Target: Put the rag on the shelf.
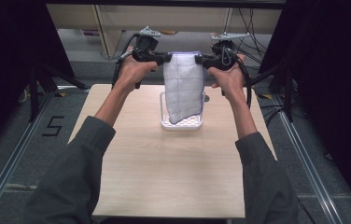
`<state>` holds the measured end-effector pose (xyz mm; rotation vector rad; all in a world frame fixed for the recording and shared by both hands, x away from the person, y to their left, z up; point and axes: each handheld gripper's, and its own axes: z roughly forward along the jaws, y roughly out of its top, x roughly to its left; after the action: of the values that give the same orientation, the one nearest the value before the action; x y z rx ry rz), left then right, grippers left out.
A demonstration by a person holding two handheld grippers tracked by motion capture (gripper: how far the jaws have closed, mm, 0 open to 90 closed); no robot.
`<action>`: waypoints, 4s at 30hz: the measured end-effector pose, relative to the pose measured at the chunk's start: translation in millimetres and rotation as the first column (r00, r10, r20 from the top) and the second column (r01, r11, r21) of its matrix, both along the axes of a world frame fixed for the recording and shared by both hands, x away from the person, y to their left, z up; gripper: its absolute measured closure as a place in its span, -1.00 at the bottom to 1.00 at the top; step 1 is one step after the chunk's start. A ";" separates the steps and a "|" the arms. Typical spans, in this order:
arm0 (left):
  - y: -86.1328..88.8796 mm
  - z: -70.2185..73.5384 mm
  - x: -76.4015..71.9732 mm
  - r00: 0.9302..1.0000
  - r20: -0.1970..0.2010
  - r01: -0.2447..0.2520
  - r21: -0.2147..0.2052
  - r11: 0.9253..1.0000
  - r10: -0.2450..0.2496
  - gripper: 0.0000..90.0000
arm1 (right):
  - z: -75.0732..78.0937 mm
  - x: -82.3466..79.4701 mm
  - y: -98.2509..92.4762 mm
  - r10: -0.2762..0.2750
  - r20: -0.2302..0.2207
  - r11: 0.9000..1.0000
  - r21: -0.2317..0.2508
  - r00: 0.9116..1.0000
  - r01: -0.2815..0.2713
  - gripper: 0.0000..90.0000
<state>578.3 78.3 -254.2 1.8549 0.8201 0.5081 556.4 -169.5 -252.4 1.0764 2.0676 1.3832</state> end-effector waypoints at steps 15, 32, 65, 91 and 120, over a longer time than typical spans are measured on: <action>-8.3 -39.2 35.6 0.998 -0.019 -0.065 0.021 0.998 0.066 0.85 | -39.8 46.7 7.0 -0.076 -0.050 0.997 -0.023 0.996 0.075 0.83; -1.7 -77.9 41.8 0.991 -0.083 -0.098 0.053 0.994 0.102 0.85 | -76.3 71.3 16.9 -0.059 -0.152 0.997 -0.067 0.987 0.049 0.81; 16.0 -94.1 32.7 0.984 -0.157 -0.082 0.038 0.996 0.087 0.41 | -81.2 64.6 -2.8 -0.149 -0.222 0.987 -0.091 0.963 0.132 0.33; 63.8 -97.1 -10.9 0.975 -0.198 -0.116 -0.054 0.992 0.103 -0.12 | -67.8 32.1 -23.0 -0.129 -0.199 0.990 -0.073 0.971 0.117 0.18; 62.6 -115.0 -68.6 0.983 -0.183 -0.014 -0.038 0.999 0.007 -0.35 | -68.3 -15.0 -30.5 -0.043 -0.136 0.995 -0.097 0.990 0.030 -0.06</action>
<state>509.7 141.0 -369.2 1.8815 0.9556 0.3283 541.4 -200.0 -320.7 1.1942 2.1757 1.2106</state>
